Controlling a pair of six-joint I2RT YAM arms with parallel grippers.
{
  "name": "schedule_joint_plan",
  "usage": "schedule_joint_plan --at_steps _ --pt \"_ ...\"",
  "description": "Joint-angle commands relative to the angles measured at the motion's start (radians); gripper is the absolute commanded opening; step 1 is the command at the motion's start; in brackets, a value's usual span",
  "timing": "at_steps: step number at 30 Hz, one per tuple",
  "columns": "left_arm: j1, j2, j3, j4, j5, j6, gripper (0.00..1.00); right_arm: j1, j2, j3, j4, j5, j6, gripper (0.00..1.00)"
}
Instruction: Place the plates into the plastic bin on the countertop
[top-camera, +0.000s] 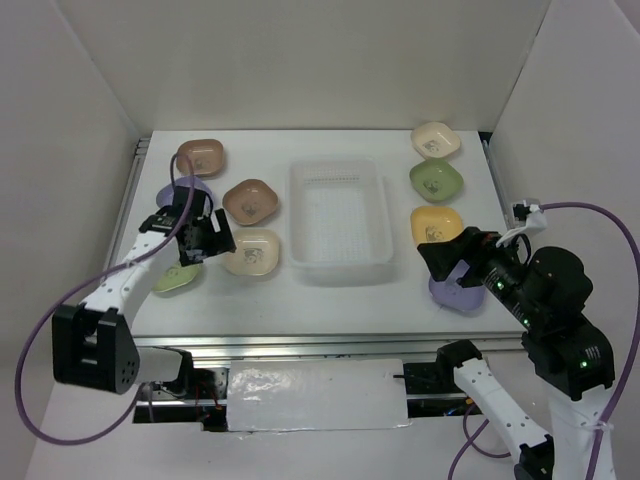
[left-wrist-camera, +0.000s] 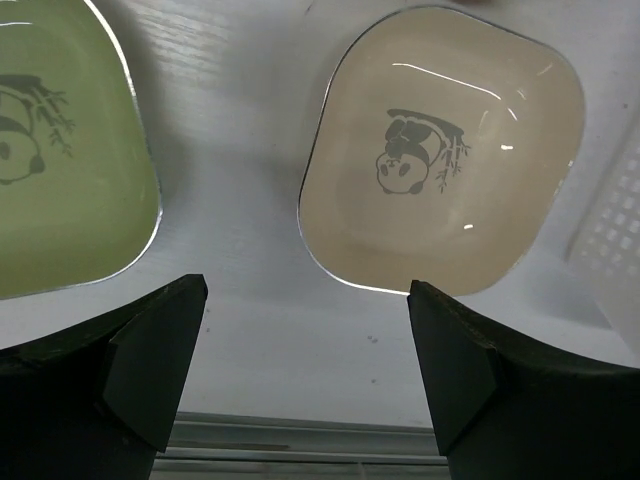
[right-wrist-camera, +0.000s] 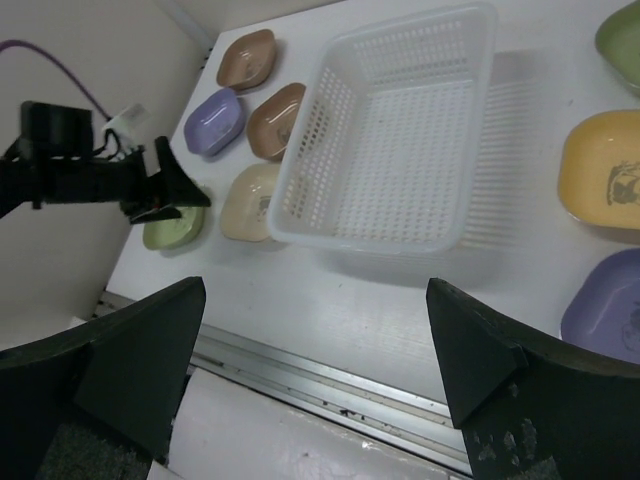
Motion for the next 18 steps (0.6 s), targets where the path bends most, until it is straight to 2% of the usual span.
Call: schedule_joint_plan --at_steps 1,4,7,13,14,15,16,18 --pt "-0.039 0.081 0.011 0.117 -0.017 -0.033 0.96 0.005 -0.001 -0.009 0.08 -0.069 0.002 1.0" --pt "-0.059 0.136 0.01 0.147 -0.051 -0.025 0.95 0.005 -0.023 -0.034 0.091 -0.08 0.002 1.0" --pt "-0.068 0.181 0.005 0.16 -0.085 -0.036 0.89 0.006 -0.043 -0.066 0.111 -0.087 0.01 1.0" --pt "-0.092 0.333 -0.002 0.188 -0.143 -0.07 0.66 0.005 -0.052 -0.087 0.118 -0.107 0.018 1.0" --pt "-0.096 0.347 -0.002 0.188 -0.146 -0.077 0.65 0.006 -0.051 -0.078 0.114 -0.103 0.015 1.0" --pt "-0.099 0.36 0.001 0.188 -0.148 -0.079 0.59 0.006 -0.051 -0.072 0.106 -0.097 0.012 1.0" --pt "-0.108 0.371 0.002 0.184 -0.151 -0.084 0.41 0.005 -0.052 -0.068 0.103 -0.092 0.009 1.0" --pt "-0.126 0.367 0.004 0.177 -0.165 -0.102 0.24 0.005 -0.058 -0.058 0.097 -0.077 0.009 1.0"
